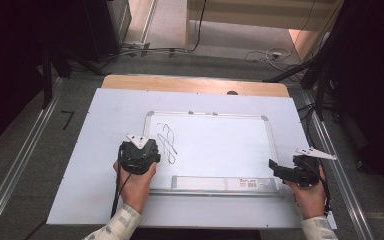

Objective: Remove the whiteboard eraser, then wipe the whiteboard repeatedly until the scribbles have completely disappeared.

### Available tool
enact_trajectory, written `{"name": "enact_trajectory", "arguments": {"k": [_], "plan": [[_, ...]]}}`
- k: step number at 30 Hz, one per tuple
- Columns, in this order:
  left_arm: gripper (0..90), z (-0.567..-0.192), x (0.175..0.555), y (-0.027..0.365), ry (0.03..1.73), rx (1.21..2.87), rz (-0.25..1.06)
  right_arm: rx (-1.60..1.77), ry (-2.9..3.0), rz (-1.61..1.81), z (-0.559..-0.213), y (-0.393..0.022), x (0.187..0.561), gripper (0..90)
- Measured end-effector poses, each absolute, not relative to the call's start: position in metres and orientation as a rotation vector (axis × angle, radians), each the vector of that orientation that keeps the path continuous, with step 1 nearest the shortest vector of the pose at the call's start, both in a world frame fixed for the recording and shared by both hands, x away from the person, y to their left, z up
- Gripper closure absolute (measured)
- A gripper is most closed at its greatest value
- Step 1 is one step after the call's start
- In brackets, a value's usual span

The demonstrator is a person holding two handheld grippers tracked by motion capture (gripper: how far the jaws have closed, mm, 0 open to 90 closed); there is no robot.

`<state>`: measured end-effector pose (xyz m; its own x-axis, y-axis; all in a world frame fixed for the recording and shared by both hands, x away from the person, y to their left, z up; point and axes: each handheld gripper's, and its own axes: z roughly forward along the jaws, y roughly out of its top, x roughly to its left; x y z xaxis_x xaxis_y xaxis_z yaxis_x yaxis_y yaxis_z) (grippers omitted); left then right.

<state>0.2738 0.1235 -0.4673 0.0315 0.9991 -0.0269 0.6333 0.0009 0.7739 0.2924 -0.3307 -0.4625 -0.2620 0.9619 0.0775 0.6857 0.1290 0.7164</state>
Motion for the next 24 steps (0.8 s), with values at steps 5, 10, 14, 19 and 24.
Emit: {"name": "enact_trajectory", "arguments": {"k": [5,10,14,19,24], "plan": [[41.2,-0.4692,0.2746,0.1298,1.679,1.683,0.741,1.588,2.008,0.921,-0.4623,-0.3297,0.2930,5.4],[41.2,-0.4692,0.2752,0.1321,1.683,1.674,0.732,1.587,2.017,0.915,-0.4632,-0.3281,0.2943,5.4],[41.2,-0.4693,0.2757,0.1339,1.691,1.669,0.723,1.587,2.019,0.916,-0.4635,-0.3282,0.2941,5.4],[41.1,-0.4696,0.2754,0.1330,1.688,1.674,0.715,1.581,2.020,0.918,-0.4634,-0.3286,0.2933,5.4],[41.1,-0.4679,0.2761,0.1332,1.684,1.666,0.707,1.590,2.010,0.922,-0.4627,-0.3306,0.2914,5.4]]}}
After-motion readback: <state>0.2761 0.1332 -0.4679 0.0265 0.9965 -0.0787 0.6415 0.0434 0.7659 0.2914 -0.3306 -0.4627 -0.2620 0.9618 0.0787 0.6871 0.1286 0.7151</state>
